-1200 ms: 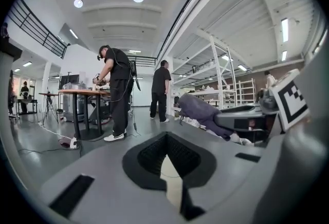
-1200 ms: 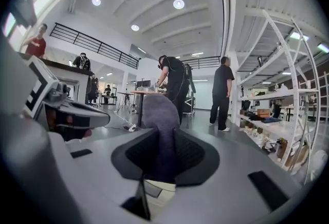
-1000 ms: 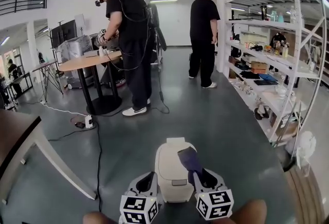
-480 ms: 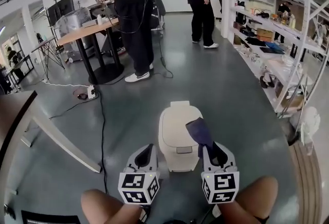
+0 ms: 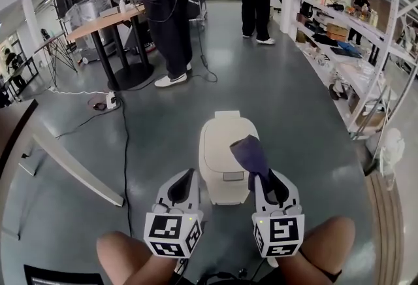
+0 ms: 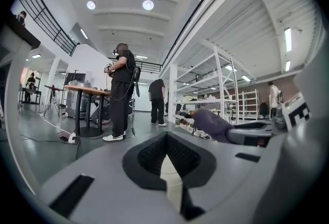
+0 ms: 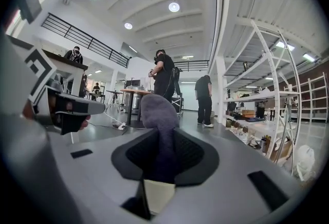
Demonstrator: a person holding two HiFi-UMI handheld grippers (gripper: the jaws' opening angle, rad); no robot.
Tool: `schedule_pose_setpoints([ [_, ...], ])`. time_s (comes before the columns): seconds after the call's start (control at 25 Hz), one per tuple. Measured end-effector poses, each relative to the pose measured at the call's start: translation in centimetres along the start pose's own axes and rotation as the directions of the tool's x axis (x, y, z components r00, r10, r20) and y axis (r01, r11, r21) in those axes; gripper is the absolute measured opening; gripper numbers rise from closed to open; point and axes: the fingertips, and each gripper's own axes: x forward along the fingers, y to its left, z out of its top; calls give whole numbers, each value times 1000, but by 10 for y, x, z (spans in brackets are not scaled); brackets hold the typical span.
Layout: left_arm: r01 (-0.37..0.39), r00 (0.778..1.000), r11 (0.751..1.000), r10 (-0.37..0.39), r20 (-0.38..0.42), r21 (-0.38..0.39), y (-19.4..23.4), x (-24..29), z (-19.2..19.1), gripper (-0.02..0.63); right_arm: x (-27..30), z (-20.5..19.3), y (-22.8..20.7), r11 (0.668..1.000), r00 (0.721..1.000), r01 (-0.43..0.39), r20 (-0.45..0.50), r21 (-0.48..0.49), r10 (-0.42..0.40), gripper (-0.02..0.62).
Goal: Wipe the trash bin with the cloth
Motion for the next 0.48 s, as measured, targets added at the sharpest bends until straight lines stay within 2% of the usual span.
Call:
schedule_pose_setpoints([
  [0.32, 19, 1000, 999, -20, -16, -34, -5, -1, -4, -2, -12, -3, 9, 1000, 1000, -9, 2, 6, 9, 97],
  [0.48, 29, 1000, 999, -29, -5, -25, -11, -4, 2, -2, -16, -2, 12, 1000, 1000, -13, 6, -14, 13, 97],
])
